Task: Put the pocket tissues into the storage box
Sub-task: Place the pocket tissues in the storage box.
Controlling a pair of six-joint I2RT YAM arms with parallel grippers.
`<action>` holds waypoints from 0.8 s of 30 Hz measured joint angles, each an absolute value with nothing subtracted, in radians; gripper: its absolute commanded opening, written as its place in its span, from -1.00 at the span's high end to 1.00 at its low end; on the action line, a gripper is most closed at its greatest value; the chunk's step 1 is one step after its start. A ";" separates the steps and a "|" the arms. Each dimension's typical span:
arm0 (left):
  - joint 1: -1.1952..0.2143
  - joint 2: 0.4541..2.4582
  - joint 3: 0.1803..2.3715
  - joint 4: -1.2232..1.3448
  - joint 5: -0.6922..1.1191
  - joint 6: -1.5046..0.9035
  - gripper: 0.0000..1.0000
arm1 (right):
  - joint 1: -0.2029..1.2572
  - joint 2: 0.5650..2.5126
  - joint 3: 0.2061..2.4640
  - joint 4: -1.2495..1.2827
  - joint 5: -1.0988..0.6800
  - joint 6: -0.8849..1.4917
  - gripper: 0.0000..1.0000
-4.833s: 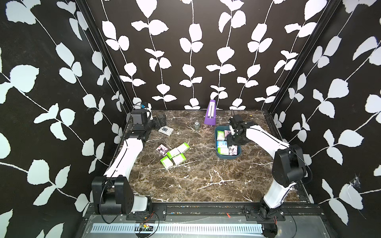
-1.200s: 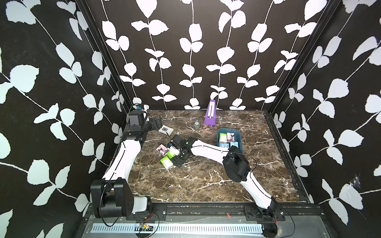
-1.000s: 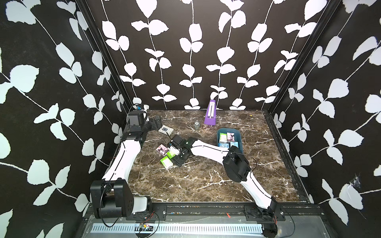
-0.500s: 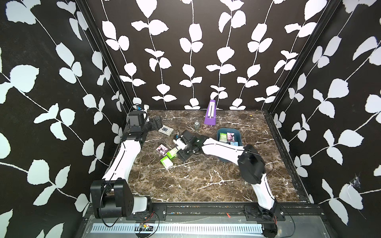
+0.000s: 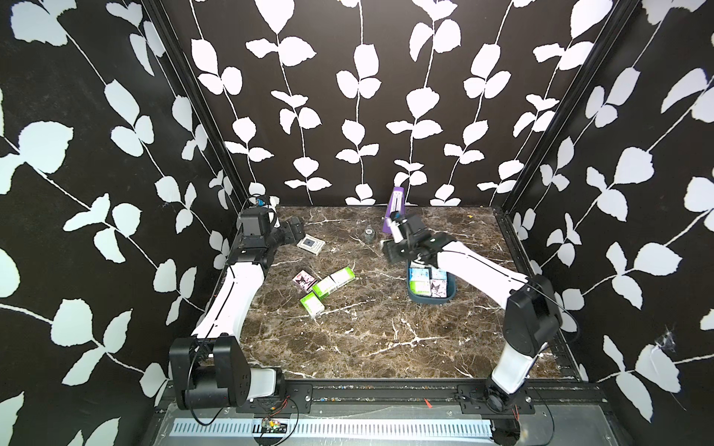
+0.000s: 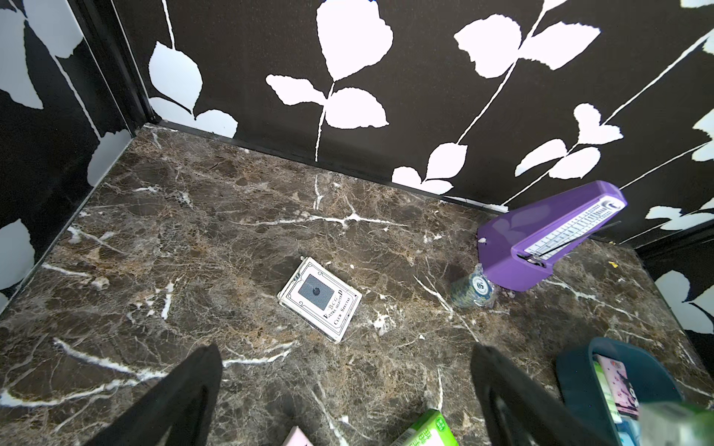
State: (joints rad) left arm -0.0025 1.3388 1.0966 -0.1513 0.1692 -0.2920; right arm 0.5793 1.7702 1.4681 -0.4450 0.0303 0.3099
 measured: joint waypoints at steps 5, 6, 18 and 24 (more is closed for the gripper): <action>-0.002 1.339 1.097 -0.151 0.174 -0.292 -0.98 | 0.433 1.770 1.468 -0.520 0.033 0.344 -0.19; -0.002 1.339 1.097 -0.151 0.175 -0.292 -0.98 | 0.405 1.772 1.470 -0.537 0.031 0.350 -0.19; -0.002 1.341 1.097 -0.146 0.194 -0.310 -0.98 | 0.344 1.965 1.570 -0.630 0.003 0.313 -0.18; -0.002 1.342 1.097 -0.144 0.202 -0.315 -0.98 | 0.344 2.024 1.629 -0.640 -0.012 0.307 -0.18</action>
